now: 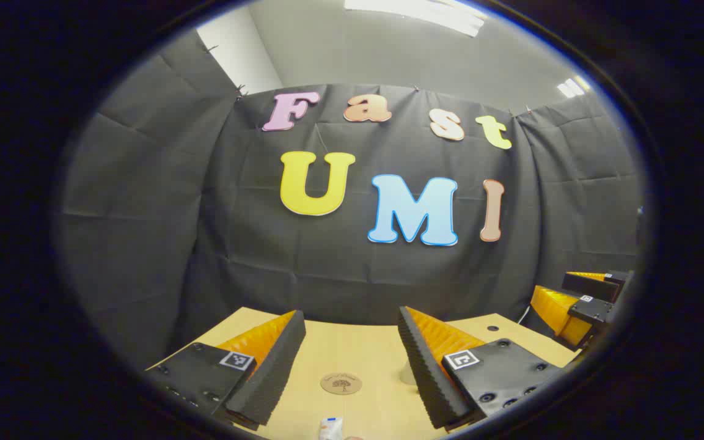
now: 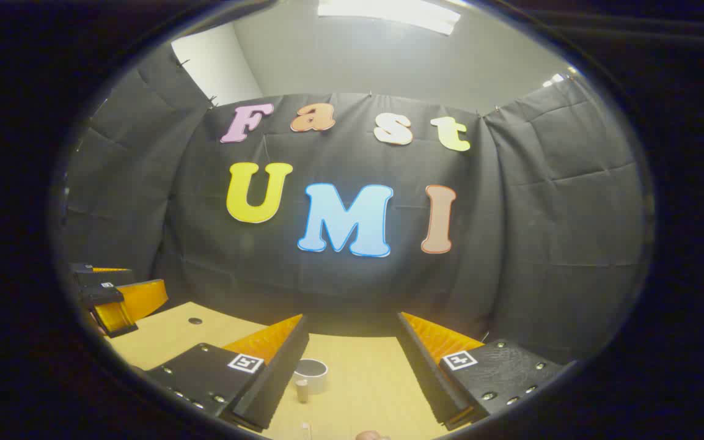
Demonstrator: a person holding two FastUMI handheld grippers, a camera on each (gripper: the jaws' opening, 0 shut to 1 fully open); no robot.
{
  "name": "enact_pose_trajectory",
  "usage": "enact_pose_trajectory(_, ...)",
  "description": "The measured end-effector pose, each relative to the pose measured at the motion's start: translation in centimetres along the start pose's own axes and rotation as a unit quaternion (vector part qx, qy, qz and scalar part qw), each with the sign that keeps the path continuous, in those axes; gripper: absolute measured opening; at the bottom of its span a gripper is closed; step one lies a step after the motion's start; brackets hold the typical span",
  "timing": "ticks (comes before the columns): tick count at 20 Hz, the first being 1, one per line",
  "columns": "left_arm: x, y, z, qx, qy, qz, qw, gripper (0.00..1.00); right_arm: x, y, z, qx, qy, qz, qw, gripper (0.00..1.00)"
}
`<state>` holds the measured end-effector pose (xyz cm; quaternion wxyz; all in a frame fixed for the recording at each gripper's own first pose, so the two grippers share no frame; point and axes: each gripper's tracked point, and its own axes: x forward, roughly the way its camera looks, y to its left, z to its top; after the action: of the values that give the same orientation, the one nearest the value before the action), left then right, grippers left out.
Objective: Put the toothbrush and toothpaste on the desktop into the cup, then pick up the cup and place it on the coaster on the desktop.
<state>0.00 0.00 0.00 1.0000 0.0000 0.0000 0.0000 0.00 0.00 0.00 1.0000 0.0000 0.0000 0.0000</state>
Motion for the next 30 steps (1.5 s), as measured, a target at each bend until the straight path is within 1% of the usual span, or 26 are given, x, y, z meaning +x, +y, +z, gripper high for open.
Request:
enact_pose_trajectory(1, 0.1, -0.1, -0.2, -0.001, 0.003, -0.004, 1.000, 0.97, 0.0, 0.2, -0.4, 0.001, 0.006, 0.004, 1.000, 0.90)
enact_pose_trajectory(2, 0.1, -0.1, -0.5, -0.001, 0.006, -0.007, 1.000, 0.96, 0.0, 0.2, -0.8, 0.000, 0.012, 0.007, 1.000, 0.90)
enact_pose_trajectory(5, 0.2, -0.2, -0.6, 0.000, 0.009, -0.010, 1.000, 0.97, -0.1, -0.1, -0.8, -0.003, 0.016, 0.005, 1.000, 0.90)
enact_pose_trajectory(6, 0.2, -0.4, -0.7, -0.001, 0.010, -0.016, 1.000, 1.00, 0.0, -0.2, -0.7, -0.004, 0.016, 0.005, 1.000, 0.90)
enact_pose_trajectory(7, 0.3, -0.4, -1.1, -0.002, 0.012, -0.016, 1.000, 0.97, -0.1, -0.2, -0.8, -0.004, 0.017, 0.006, 1.000, 0.90)
enact_pose_trajectory(8, 0.4, -0.4, -1.3, -0.005, 0.015, -0.015, 1.000, 0.97, -0.2, -0.3, -0.8, -0.005, 0.019, 0.006, 1.000, 0.90)
enact_pose_trajectory(9, 0.5, -0.5, -1.6, -0.008, 0.017, -0.016, 1.000, 1.00, -0.3, -0.5, -0.8, -0.006, 0.019, 0.005, 1.000, 0.90)
enact_pose_trajectory(10, 0.6, -0.5, -1.8, -0.012, 0.019, -0.015, 1.000, 0.97, -0.2, -0.7, -0.7, -0.009, 0.020, 0.004, 1.000, 0.90)
enact_pose_trajectory(14, 0.5, -0.5, -2.0, -0.013, 0.022, -0.011, 1.000, 0.97, -0.2, -0.5, -1.3, -0.012, 0.028, 0.011, 0.999, 0.90)
enact_pose_trajectory(19, 0.7, -0.5, -3.0, -0.004, 0.038, -0.014, 0.999, 0.97, -0.4, 0.1, -2.4, -0.008, 0.043, 0.019, 0.999, 0.90)
enact_pose_trajectory(20, 0.8, -0.6, -3.4, -0.006, 0.045, -0.017, 0.999, 1.00, -0.4, 0.2, -2.6, -0.006, 0.049, 0.020, 0.999, 0.90)
enact_pose_trajectory(21, 0.7, -0.6, -4.0, -0.008, 0.053, -0.017, 0.998, 0.97, -0.5, 0.4, -2.9, -0.004, 0.055, 0.022, 0.998, 0.91)
enact_pose_trajectory(24, 0.5, -0.7, -6.0, -0.019, 0.085, -0.012, 0.996, 0.97, -0.8, 0.8, -4.0, 0.001, 0.082, 0.027, 0.996, 0.90)
enact_pose_trajectory(27, 0.7, -0.2, -8.5, -0.026, 0.125, -0.010, 0.992, 0.97, -1.0, 1.5, -5.2, 0.000, 0.108, 0.035, 0.994, 0.91)
enact_pose_trajectory(30, 1.1, 0.0, -10.7, -0.017, 0.171, -0.012, 0.985, 0.97, -1.1, 2.6, -7.4, 0.001, 0.150, 0.047, 0.988, 0.91)
